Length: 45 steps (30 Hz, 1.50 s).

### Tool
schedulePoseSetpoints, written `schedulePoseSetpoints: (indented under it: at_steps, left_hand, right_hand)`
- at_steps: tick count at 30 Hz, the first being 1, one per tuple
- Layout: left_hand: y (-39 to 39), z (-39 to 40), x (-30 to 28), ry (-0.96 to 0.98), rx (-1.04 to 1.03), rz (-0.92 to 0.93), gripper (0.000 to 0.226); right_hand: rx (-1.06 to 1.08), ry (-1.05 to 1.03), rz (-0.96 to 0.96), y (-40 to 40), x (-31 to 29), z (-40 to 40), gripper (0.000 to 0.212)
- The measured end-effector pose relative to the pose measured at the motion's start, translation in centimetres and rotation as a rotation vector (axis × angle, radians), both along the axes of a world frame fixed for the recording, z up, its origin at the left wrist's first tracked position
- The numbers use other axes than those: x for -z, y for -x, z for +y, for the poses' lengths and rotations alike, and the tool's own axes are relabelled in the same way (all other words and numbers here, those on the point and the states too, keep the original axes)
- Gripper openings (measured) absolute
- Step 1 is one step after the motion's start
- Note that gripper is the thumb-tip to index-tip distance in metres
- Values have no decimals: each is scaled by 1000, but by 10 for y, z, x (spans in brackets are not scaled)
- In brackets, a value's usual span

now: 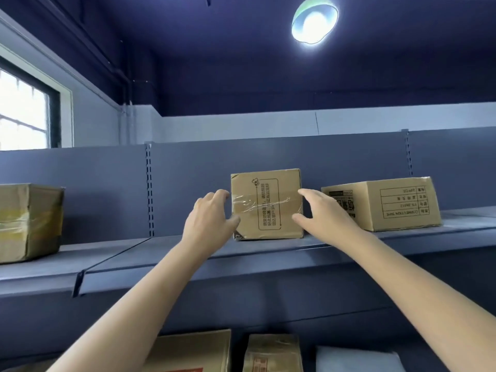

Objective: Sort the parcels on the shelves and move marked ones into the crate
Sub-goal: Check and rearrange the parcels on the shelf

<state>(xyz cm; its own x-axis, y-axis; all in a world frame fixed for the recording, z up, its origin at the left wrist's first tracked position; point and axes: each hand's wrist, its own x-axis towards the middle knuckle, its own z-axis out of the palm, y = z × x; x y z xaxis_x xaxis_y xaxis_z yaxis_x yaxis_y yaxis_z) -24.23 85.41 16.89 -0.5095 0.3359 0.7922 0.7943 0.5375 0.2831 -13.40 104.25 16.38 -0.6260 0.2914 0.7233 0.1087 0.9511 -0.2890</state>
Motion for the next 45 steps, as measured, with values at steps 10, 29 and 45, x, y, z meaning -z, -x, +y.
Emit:
schedulePoseSetpoints:
  at_steps: [10,29,45]
  left_hand:
    - [52,64,15,32,-114,-498,31]
    - [-28,-60,-51,-296,677,-281,53]
    - [-52,-179,-49,-447,516,-68,39]
  right_hand:
    - [116,383,6,79,13,17,70]
    - [-357,359,446,-24,-54,-60,67]
    - [-288,149,348,-48,-58,-180,40]
